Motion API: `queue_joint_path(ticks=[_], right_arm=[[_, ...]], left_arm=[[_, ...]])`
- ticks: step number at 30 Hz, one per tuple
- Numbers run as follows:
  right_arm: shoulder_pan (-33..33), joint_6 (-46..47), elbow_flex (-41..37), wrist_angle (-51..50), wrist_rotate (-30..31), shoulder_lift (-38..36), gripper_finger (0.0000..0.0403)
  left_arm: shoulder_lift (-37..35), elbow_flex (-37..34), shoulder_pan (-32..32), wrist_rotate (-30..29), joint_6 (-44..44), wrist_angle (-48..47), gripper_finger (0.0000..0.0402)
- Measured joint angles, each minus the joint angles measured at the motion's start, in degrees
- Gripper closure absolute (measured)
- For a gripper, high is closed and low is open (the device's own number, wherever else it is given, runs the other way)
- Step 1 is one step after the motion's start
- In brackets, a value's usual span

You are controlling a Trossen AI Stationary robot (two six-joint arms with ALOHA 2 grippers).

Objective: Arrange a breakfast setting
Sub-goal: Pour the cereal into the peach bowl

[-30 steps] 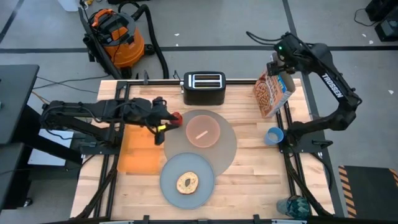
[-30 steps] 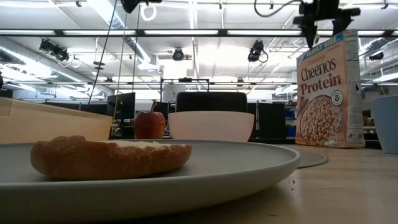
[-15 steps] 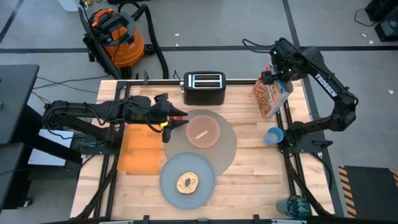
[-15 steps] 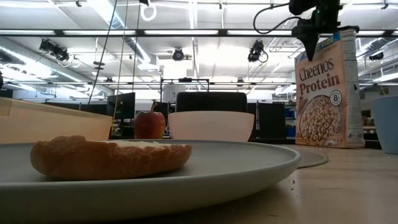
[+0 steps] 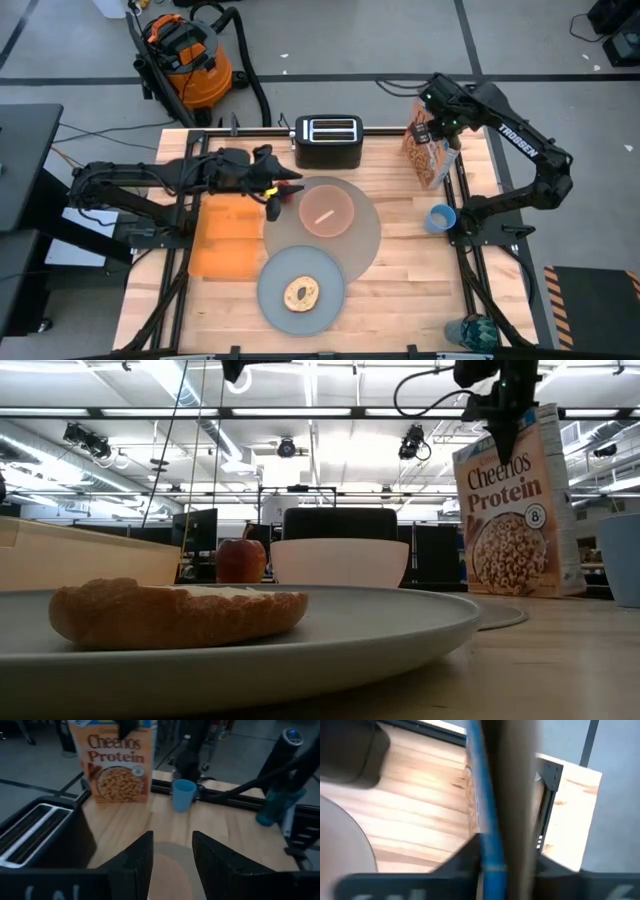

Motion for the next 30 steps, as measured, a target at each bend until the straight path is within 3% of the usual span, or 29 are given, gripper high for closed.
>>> queue_joint_path(ticks=[3, 10, 16, 19, 30], right_arm=[[2.12, -2.01, 0.00, 0.07, 1.75, 0.00, 0.0388], [5.37, -6.04, 4.73, -0.91, 2.18, 0.00, 0.0395], [9.12, -9.07, 15.78, -6.19, -1.40, -0.11, 0.0395], [12.31, -9.92, 20.98, -5.95, -6.06, -0.34, 0.0395], [29.35, -5.26, 25.14, -6.03, -13.98, -0.37, 0.0395]], left_arm=[[0.57, 0.07, 0.88, -0.04, 0.12, 1.24, 0.0257], [1.62, -0.04, 1.05, 0.04, -1.01, 0.37, 0.0257], [2.27, 0.00, 1.66, -1.94, -0.99, 0.91, 0.0257], [2.23, 0.00, 2.32, -2.27, -0.73, 1.70, 0.0252], [2.25, 0.00, 2.67, -2.01, 1.28, 4.42, 0.0142]])
